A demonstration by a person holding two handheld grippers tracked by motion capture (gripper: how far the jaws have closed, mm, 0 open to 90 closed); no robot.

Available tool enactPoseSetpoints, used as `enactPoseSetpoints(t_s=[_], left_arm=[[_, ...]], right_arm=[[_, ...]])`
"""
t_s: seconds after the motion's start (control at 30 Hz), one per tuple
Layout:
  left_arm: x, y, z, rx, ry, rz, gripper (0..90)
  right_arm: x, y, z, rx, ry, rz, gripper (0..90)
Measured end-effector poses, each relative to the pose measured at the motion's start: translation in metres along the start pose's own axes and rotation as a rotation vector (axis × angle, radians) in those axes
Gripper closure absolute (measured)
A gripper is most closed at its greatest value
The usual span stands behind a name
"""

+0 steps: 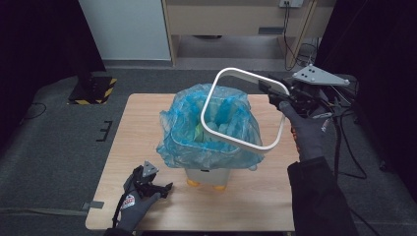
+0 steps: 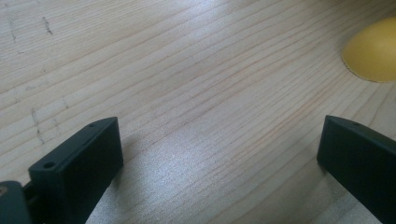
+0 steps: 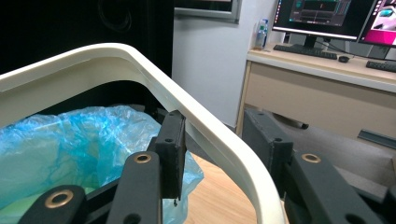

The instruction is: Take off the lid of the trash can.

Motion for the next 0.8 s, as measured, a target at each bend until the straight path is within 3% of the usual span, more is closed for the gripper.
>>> enactPoseSetpoints(t_s=[0.8], left_arm=[[0.000, 0.000, 0.000, 0.001, -0.006, -0.005, 0.0]], right_arm=[[-0.022, 0.042, 0.042, -0.092, -0.041, 0.041, 60.4]])
Point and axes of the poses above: each handheld gripper's, and its own axes: y roughly backward along the jaws, x roughly out of its top, z roughly to its right, the point moved 9 cm from there along -y, roughly forward along the jaws, and after that the axes turned 12 degrees about -z, right-handed, at the moved point
